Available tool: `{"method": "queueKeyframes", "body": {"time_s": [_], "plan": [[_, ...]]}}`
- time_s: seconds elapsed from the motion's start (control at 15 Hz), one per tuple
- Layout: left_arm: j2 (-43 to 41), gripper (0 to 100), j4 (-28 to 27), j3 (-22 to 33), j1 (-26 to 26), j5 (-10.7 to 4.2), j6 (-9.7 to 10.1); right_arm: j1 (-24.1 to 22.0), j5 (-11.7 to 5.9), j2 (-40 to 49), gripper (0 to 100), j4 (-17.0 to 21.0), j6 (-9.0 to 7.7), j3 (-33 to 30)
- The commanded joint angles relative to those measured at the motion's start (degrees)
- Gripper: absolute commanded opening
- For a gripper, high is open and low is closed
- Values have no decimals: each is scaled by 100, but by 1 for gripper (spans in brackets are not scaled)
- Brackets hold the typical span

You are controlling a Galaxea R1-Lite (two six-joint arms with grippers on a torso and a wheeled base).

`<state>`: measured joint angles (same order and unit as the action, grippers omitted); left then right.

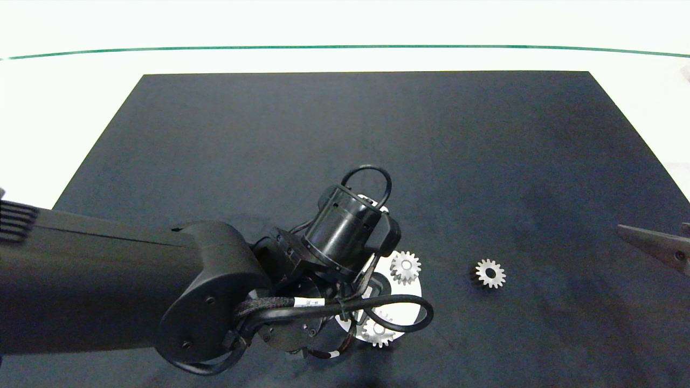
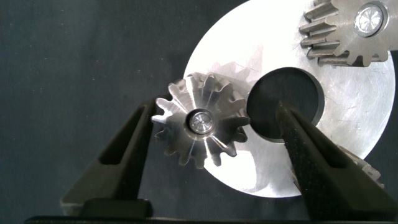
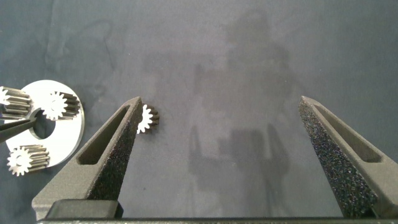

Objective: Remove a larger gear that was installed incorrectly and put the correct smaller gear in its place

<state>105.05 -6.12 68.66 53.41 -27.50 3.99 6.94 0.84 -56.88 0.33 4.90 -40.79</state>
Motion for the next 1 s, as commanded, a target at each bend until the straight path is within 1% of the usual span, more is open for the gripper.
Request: {"method": "queueKeyframes", "body": {"time_s": [0.07, 0.53, 0.67, 0.87, 1.0], "plan": [[7, 71, -3, 7, 12, -18, 6, 1, 13, 10, 100, 2, 2, 1], [33, 56, -3, 16, -6, -18, 6, 1, 13, 2, 100, -7, 2, 1], [69, 53, -3, 16, -6, -18, 6, 1, 4, 2, 100, -7, 2, 1], [104, 45, -3, -1, -15, -18, 6, 1, 13, 2, 100, -7, 2, 1], [121, 42, -3, 7, -15, -18, 6, 1, 13, -7, 100, -7, 2, 1]]}}
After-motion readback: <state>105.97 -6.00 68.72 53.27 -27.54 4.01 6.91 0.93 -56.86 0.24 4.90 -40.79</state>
